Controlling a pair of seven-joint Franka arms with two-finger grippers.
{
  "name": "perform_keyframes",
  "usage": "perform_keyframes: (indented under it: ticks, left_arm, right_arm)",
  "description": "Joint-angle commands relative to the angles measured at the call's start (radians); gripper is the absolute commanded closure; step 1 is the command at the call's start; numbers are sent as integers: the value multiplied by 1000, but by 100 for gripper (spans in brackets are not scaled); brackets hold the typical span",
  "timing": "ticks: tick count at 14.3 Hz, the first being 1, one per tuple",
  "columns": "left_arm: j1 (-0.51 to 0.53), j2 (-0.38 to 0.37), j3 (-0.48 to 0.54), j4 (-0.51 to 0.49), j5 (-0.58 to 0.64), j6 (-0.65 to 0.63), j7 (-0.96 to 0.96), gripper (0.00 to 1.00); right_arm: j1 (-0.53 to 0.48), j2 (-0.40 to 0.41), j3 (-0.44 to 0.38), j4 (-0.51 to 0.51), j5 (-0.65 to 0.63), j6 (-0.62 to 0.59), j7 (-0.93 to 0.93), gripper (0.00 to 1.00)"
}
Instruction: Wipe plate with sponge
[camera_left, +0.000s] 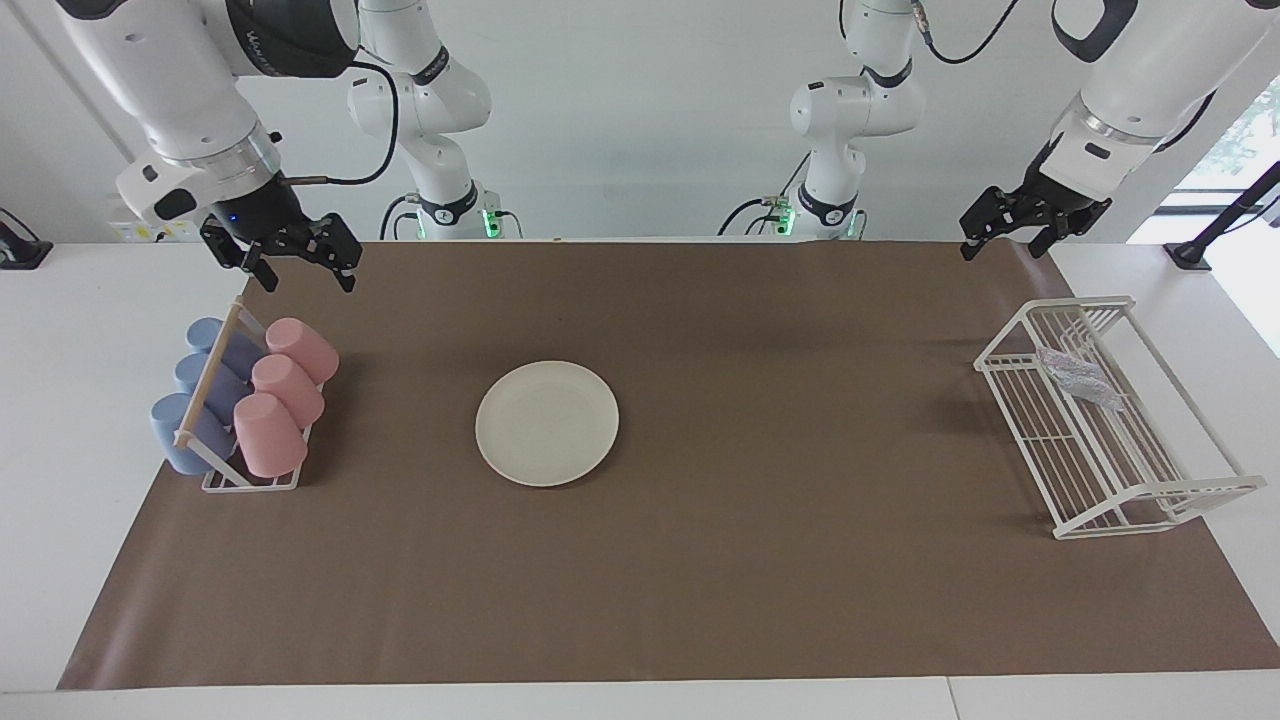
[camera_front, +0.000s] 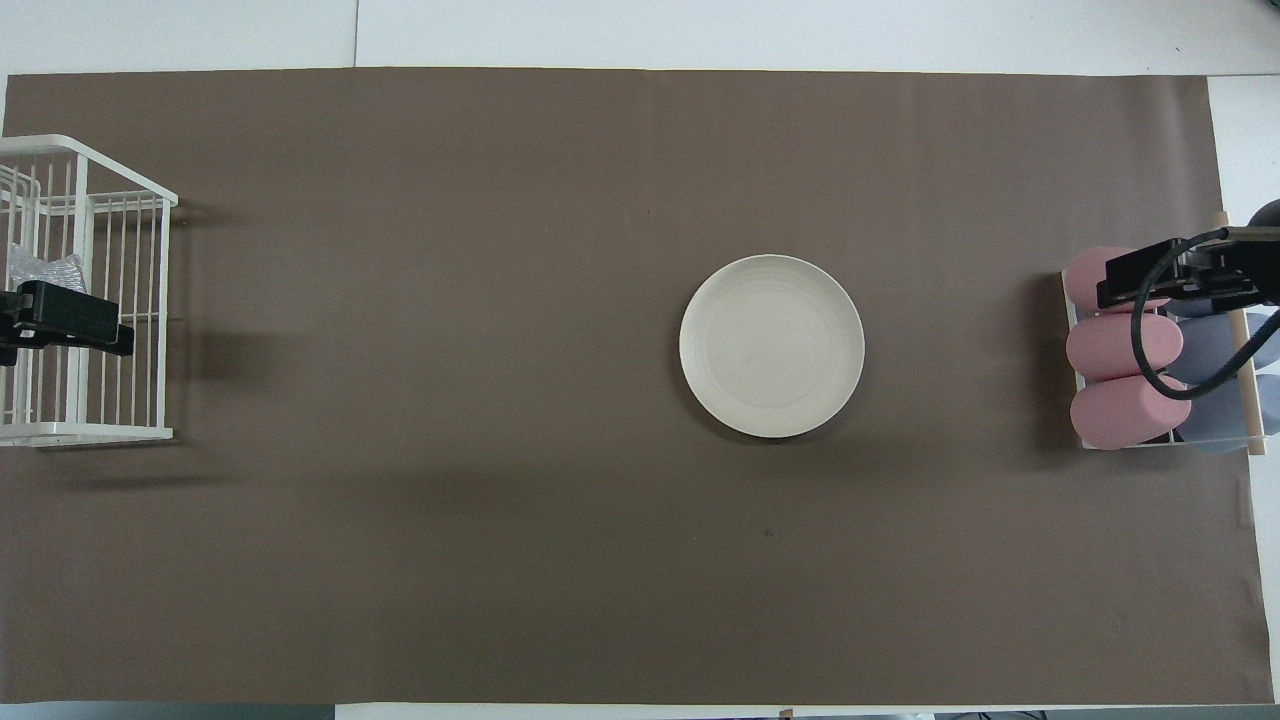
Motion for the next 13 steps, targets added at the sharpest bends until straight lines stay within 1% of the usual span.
perform_keyframes:
  ticks: [1, 5, 7, 9, 10, 12, 13]
  left_arm:
    - [-11, -15, 7, -24, 4, 17, 12, 0]
    - [-9, -20, 5, -26, 1, 25, -19, 0]
    - [2, -20, 4, -28, -8, 34, -48, 0]
    - [-12, -20, 4, -31, 2, 45, -55, 0]
    - [-14, -21, -1, -41, 24, 65, -89, 0]
    - [-101, -17, -12, -54, 198, 97, -199, 0]
    - [-118, -13, -13, -70, 250, 112, -227, 0]
  right_arm:
    - [3, -15, 2, -10, -2, -2, 19, 0]
    - [5, -15, 2, -10, -2, -2, 21, 0]
    - [7, -15, 4, -10, 1, -2, 67, 0]
    - [28, -15, 6, -13, 3, -3, 133, 0]
    - [31, -16, 6, -13, 1, -6, 178, 0]
    - [42, -16, 6, -16, -2, -10, 263, 0]
    - [43, -16, 6, -16, -3, -7, 291, 0]
